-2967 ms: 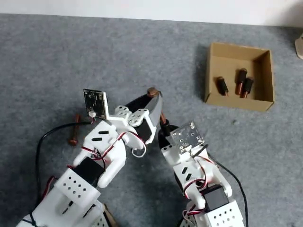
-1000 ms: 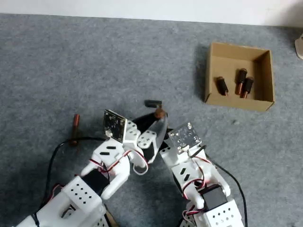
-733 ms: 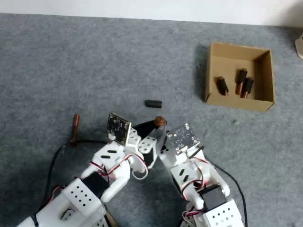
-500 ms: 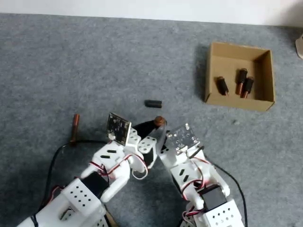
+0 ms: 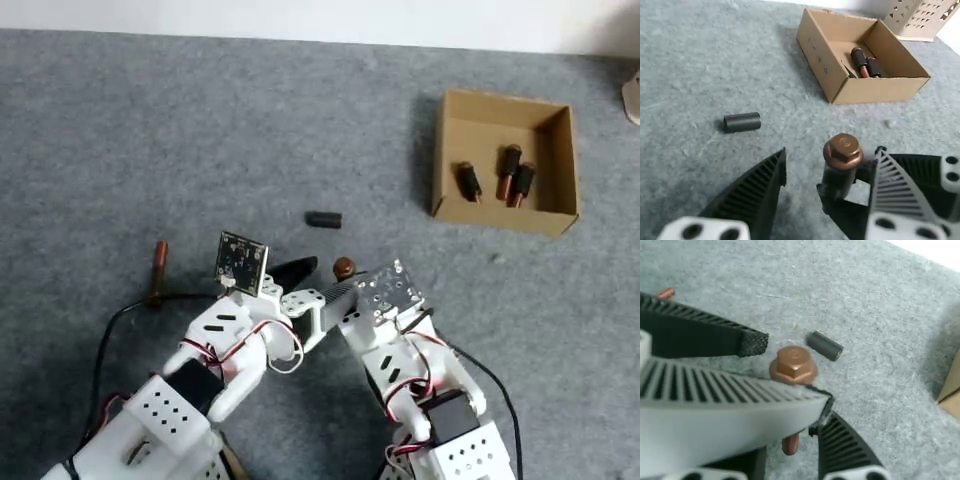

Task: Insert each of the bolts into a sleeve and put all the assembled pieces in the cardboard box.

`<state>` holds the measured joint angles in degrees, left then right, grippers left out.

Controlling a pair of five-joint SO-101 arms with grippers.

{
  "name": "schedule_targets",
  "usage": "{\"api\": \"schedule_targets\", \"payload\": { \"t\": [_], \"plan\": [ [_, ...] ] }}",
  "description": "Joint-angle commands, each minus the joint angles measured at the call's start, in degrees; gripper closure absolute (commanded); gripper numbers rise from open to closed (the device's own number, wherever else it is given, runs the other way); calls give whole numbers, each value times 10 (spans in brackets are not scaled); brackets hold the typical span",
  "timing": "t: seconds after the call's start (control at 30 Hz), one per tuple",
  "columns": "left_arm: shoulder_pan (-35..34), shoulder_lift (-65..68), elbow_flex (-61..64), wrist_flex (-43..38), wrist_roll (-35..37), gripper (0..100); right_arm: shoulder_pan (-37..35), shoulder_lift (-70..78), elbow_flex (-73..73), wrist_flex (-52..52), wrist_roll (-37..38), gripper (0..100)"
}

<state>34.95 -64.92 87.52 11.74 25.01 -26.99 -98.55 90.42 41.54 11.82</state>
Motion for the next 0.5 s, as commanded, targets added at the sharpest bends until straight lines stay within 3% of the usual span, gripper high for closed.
{"api": "schedule_targets", "payload": {
  "t": [0.0,0.1,0.3,0.47],
  "plan": [
    [-14,0,-29,9,29,726,29,-7,-16,-29,-5,993],
    [-48,-36,-60,58,50,726,46,-7,-16,-38,-5,993],
    [-61,-175,-131,273,86,726,49,-7,-16,-37,-5,993],
    [-62,-257,-109,303,86,726,61,4,-21,-36,-5,993]
  ]
}}
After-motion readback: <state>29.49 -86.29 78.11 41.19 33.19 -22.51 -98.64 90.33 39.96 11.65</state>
